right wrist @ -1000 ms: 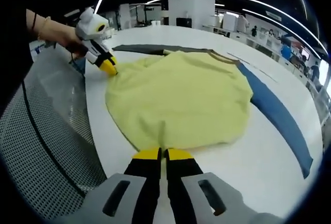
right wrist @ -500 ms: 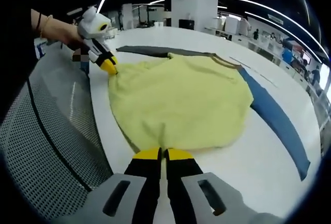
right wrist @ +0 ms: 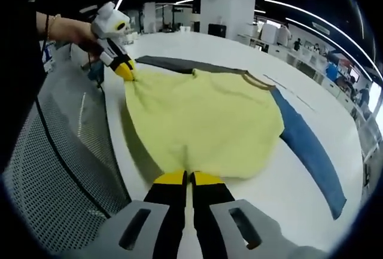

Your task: Fold the garment on the visible template until the final outline fits inside the template.

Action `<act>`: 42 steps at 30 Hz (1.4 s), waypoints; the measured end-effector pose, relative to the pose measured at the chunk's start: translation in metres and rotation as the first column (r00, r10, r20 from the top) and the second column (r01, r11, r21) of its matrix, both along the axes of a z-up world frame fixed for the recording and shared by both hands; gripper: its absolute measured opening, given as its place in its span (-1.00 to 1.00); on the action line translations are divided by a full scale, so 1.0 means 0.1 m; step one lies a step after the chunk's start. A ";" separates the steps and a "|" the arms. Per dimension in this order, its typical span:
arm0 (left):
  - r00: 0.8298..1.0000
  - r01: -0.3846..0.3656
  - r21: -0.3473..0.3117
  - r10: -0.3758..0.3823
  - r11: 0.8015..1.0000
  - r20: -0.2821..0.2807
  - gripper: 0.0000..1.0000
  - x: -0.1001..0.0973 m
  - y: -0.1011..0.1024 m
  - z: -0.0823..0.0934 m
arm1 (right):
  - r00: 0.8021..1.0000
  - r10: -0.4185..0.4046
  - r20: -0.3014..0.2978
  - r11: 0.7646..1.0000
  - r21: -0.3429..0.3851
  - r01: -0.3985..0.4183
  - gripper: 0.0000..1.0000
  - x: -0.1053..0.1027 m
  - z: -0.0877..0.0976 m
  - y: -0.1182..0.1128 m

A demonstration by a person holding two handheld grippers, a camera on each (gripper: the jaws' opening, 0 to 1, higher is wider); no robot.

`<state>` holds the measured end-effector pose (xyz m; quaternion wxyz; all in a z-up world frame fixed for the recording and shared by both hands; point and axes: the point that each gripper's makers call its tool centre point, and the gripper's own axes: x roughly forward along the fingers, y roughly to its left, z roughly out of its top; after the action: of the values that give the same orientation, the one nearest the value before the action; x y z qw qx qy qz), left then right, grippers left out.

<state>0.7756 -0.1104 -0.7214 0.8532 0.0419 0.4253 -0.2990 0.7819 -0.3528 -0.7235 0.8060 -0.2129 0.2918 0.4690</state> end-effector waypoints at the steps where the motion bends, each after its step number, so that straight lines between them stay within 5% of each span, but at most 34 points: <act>1: 1.000 -0.001 -0.001 0.001 1.000 0.002 -0.94 0.02 0.00 0.03 | 1.000 0.000 -0.002 1.000 -0.007 0.000 -0.94 0.02 0.01 0.00; 7: 0.999 -0.013 -0.001 0.013 1.000 0.031 -0.94 0.24 0.01 0.22 | 0.997 -0.071 -0.030 0.997 0.033 0.072 -0.94 0.29 0.23 -0.04; 18: 0.999 -0.007 0.008 0.006 1.000 0.048 -0.94 0.69 -0.02 0.36 | 0.998 -0.065 -0.016 0.998 0.003 0.065 -0.94 0.77 0.37 -0.04; 28: 1.000 -0.022 0.007 0.022 1.000 0.009 -0.94 1.02 0.02 0.21 | 0.991 -0.102 -0.089 0.995 -0.003 0.102 -0.94 1.13 0.27 -0.02; 42: 0.994 -0.050 0.029 0.053 0.998 -0.096 -0.93 1.41 0.07 -0.20 | 0.941 -0.203 -0.272 0.976 0.025 0.218 -0.94 1.64 -0.06 0.03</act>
<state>0.9169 -0.1033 -0.7412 0.8384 0.0277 0.4710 -0.2729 0.9456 -0.3497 -0.7299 0.8103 -0.0929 0.4060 0.4123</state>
